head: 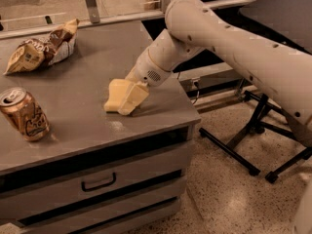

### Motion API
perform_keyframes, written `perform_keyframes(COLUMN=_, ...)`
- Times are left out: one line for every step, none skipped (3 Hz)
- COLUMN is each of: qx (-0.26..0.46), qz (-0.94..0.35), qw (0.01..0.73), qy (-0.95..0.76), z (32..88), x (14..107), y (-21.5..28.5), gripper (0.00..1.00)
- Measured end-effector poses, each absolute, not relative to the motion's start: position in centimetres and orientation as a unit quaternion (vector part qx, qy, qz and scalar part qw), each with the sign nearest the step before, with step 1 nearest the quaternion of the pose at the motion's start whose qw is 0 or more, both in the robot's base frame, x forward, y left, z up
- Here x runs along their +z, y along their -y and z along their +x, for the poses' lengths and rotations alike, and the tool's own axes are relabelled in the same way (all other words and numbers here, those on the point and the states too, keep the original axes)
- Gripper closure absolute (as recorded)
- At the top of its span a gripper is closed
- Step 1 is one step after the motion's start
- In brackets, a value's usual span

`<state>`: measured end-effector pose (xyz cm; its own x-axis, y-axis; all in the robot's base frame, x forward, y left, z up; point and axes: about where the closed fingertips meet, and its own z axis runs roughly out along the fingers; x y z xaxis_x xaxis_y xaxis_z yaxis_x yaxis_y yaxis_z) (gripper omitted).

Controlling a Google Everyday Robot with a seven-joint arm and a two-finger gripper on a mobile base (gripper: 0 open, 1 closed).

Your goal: Pick sponge

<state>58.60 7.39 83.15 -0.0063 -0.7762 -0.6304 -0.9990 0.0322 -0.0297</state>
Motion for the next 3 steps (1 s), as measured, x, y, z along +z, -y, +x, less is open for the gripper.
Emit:
perform_keyframes(qx=0.222, qz=-0.653, qw=0.254, qy=-0.678, z=59.3, x=85.5, y=-6.2, gripper=0.77)
perform_keyframes(qx=0.224, qz=-0.639, qw=0.282, qy=-0.679, z=60.5, x=89.8, y=-3.4, gripper=0.99)
perform_keyframes(qx=0.223, qz=-0.637, qw=0.291, qy=-0.678, z=60.8, x=90.8, y=-3.1, gripper=1.0)
